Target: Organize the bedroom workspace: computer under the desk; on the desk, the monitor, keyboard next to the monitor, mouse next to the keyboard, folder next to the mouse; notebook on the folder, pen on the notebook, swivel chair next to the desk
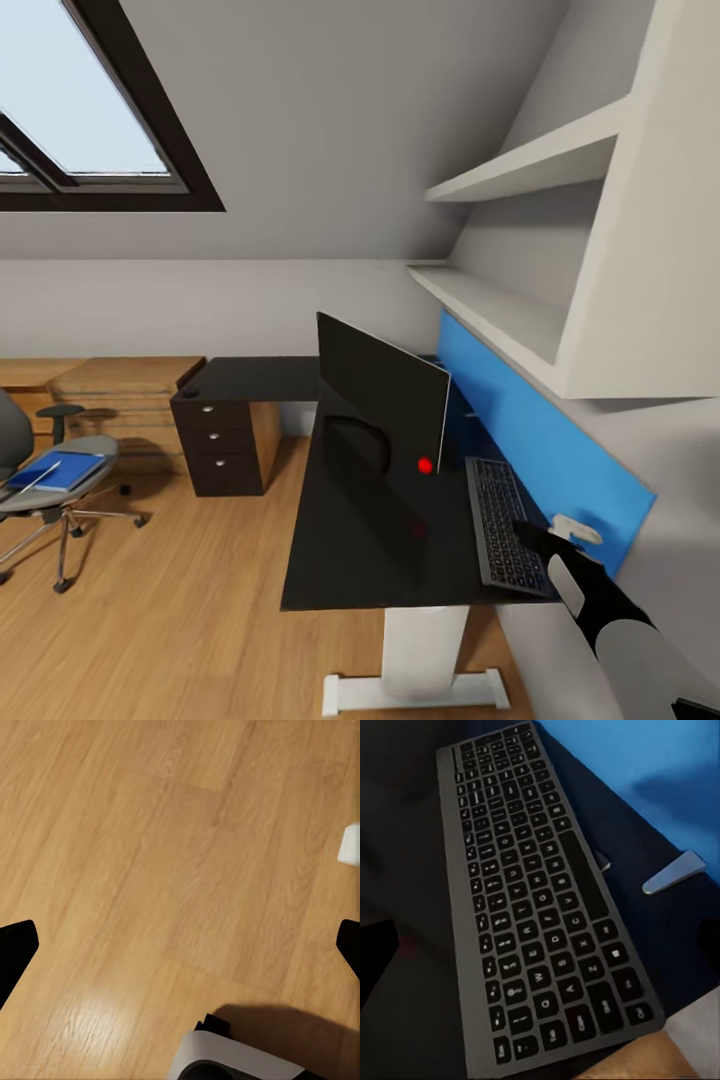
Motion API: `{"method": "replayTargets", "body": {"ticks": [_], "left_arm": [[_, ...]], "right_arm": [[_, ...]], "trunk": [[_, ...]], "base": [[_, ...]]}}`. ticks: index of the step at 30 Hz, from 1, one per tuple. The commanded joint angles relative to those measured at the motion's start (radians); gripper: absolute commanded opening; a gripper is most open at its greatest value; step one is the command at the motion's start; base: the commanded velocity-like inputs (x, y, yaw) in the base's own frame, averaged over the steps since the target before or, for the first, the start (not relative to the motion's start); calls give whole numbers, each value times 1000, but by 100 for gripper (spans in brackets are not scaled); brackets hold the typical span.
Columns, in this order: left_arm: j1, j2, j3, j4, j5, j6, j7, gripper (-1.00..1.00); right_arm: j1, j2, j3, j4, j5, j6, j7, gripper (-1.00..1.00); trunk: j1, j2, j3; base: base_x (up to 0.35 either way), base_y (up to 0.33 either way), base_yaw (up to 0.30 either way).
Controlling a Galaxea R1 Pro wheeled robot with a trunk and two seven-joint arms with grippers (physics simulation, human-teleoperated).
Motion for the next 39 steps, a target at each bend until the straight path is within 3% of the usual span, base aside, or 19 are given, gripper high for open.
{"method": "replayTargets", "body": {"ticks": [1,2,4,9,31,39], "left_arm": [[-1,1,-9,0,8,-4,7,100],[-1,1,-9,0,8,-4,7,100],[-1,1,-9,0,8,-3,8,100],[-1,1,-8,0,8,-3,9,100],[-1,0,-9,-4,8,-3,10,100],[-1,1,-3,-97,9,-2,9,100]], "right_arm": [[0,0,1,-2,-24,14,0,100],[0,-2,2,-3,-63,51,17,100],[0,-8,2,-4,-88,89,40,100],[-1,-18,2,-5,-110,131,89,100],[-2,-21,2,-6,-135,140,102,100],[-2,-22,8,-13,-131,133,110,100]], "trunk": [[1,-1,-1],[1,-1,-1],[1,-1,-1],[1,-1,-1],[1,-1,-1],[5,-8,-4]], "base": [[242,-74,0],[214,-48,0],[147,-32,0],[57,-12,0],[108,-43,0],[4,-3,0]]}}
